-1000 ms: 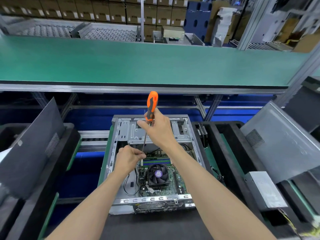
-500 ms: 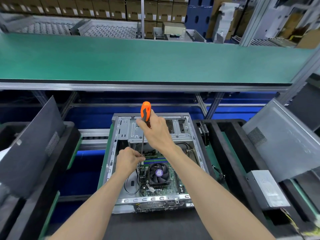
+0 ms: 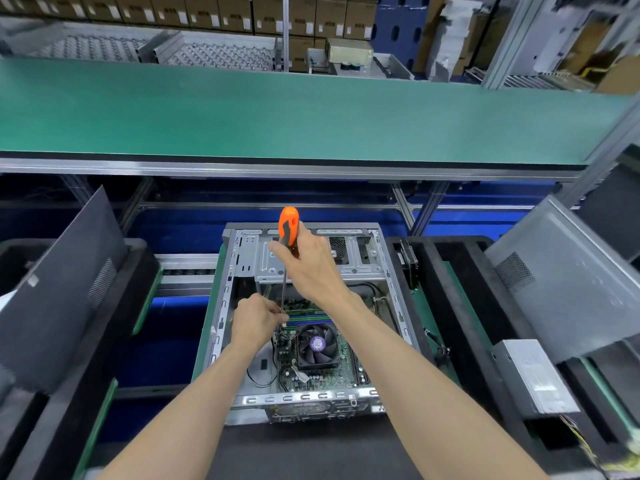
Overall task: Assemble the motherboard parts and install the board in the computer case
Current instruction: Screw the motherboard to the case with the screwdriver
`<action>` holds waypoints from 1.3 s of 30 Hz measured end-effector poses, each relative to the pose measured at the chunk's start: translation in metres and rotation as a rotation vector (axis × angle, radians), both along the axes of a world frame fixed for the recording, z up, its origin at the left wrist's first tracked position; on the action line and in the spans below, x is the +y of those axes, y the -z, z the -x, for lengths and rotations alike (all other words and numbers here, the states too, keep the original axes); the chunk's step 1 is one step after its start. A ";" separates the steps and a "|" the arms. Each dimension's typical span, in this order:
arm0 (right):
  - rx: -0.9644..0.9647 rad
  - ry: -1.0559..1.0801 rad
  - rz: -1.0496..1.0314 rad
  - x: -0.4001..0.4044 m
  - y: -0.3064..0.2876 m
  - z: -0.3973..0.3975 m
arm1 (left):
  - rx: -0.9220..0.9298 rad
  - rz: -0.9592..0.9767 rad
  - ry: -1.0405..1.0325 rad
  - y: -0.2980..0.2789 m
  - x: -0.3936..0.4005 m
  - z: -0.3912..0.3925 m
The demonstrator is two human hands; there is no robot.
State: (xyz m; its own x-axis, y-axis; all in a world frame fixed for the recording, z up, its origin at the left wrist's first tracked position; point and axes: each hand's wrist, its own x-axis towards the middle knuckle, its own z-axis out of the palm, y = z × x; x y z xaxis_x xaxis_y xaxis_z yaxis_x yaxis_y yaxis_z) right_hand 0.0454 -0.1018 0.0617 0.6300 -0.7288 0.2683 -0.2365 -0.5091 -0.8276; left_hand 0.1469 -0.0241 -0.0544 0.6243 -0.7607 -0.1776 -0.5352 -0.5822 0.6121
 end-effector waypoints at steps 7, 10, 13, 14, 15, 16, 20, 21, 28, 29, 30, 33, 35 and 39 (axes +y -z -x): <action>0.088 0.023 0.166 -0.004 -0.008 -0.001 | -0.012 -0.021 -0.019 0.004 0.000 0.000; 0.045 0.005 0.222 -0.006 -0.020 0.000 | -0.012 -0.031 -0.009 0.006 0.000 0.001; 0.047 -0.028 0.344 -0.008 -0.035 0.000 | -0.011 -0.041 0.000 0.006 -0.001 0.002; 0.083 -0.035 0.412 -0.009 -0.040 0.000 | -0.014 -0.044 0.002 0.007 -0.001 0.002; 0.131 -0.043 0.477 -0.009 -0.044 0.000 | -0.015 -0.046 0.002 0.007 -0.001 0.002; 0.184 -0.055 0.533 -0.009 -0.047 0.000 | -0.015 -0.049 -0.002 0.007 -0.001 0.003; 0.405 -0.028 0.652 -0.012 -0.054 -0.004 | -0.008 -0.053 -0.021 0.008 0.000 0.005; 0.457 -0.004 0.686 -0.013 -0.055 -0.006 | -0.010 -0.055 -0.023 0.008 0.000 0.006; 0.572 -0.190 0.598 -0.005 -0.077 -0.007 | -0.020 -0.054 -0.014 0.011 0.002 0.005; 0.594 -0.171 0.614 -0.005 -0.078 -0.007 | -0.023 -0.051 -0.010 0.011 0.002 0.006; 0.622 -0.131 0.656 -0.004 -0.078 -0.007 | -0.028 -0.052 -0.003 0.012 0.002 0.006; 0.668 -0.029 0.788 -0.001 -0.078 -0.007 | -0.043 -0.063 0.014 0.012 0.002 0.006; 0.669 -0.080 0.731 -0.001 -0.082 -0.006 | -0.052 -0.077 0.017 0.012 0.002 0.006; 0.647 -0.212 0.602 -0.001 -0.087 -0.005 | -0.078 -0.100 0.028 0.013 0.003 0.006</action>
State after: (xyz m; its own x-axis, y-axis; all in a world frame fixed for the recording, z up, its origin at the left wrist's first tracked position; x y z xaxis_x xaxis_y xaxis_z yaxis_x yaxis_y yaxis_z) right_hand 0.0507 -0.1029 0.1486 0.8949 -0.4317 0.1131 -0.4148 -0.8981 -0.1459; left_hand 0.1411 -0.0211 -0.0677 0.6183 -0.7587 -0.2049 -0.5956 -0.6225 0.5078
